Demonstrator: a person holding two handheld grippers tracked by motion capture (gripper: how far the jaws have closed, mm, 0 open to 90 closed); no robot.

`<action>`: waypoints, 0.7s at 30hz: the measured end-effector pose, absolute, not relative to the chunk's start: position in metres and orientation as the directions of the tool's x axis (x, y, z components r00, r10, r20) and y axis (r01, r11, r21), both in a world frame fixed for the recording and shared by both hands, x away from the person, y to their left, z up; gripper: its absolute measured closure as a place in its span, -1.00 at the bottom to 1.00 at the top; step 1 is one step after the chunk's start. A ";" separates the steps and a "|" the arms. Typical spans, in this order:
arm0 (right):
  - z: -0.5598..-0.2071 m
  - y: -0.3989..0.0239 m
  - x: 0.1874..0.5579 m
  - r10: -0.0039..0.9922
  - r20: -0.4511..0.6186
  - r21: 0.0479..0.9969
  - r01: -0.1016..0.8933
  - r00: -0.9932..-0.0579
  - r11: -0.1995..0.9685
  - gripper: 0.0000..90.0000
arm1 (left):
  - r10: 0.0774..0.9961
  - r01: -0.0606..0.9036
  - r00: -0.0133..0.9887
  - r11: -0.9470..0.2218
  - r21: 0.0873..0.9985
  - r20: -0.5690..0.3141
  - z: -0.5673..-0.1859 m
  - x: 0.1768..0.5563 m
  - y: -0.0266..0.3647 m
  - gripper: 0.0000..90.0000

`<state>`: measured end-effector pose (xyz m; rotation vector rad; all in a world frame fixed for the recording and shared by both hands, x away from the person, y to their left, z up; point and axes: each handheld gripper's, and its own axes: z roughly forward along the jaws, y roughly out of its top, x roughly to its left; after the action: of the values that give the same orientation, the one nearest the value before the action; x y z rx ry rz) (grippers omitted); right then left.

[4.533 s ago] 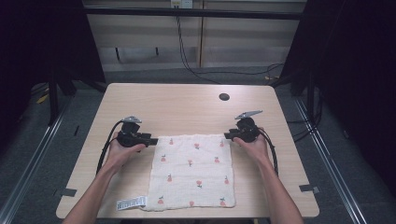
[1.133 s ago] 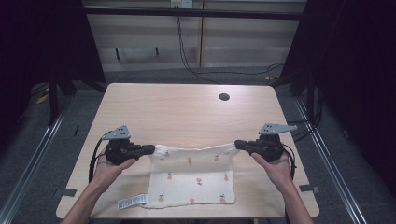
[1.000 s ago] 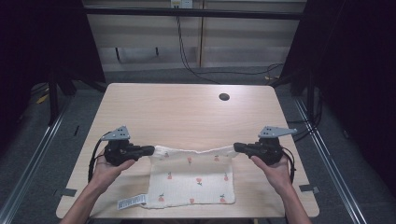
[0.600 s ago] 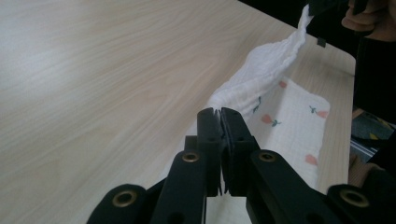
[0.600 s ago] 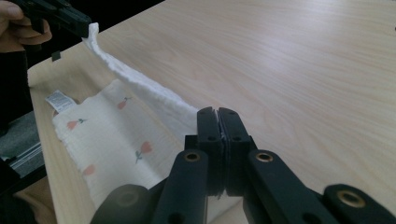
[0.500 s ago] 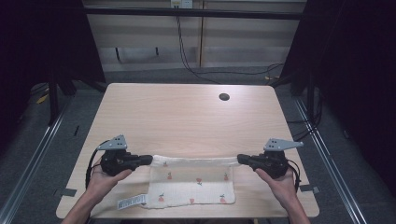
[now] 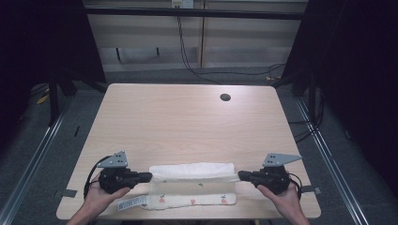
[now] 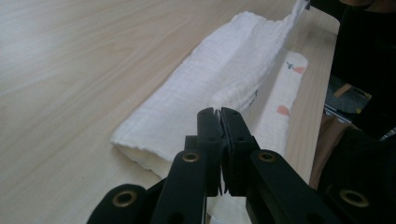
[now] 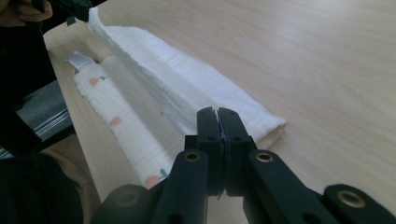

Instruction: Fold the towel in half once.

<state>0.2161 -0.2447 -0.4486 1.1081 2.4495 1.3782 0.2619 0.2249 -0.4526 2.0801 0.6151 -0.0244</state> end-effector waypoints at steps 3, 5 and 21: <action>-0.455 -0.242 0.214 0.641 0.249 0.774 0.547 -0.726 0.319 0.97 | 0.407 0.444 0.874 -0.446 0.777 -0.266 -0.460 0.261 0.223 0.94; -0.460 -0.240 0.213 0.643 0.242 0.761 0.554 -0.726 0.339 0.96 | 0.403 0.445 0.877 -0.470 0.762 -0.263 -0.466 0.261 0.218 0.95; -0.480 -0.232 0.200 0.615 0.226 0.689 0.570 -0.756 0.447 0.96 | 0.382 0.460 0.880 -0.543 0.702 -0.281 -0.479 0.247 0.219 0.93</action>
<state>0.1999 -0.2319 -0.4796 1.0754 2.6242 1.2147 0.2470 0.2185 -0.4794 2.2049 0.6040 -0.1185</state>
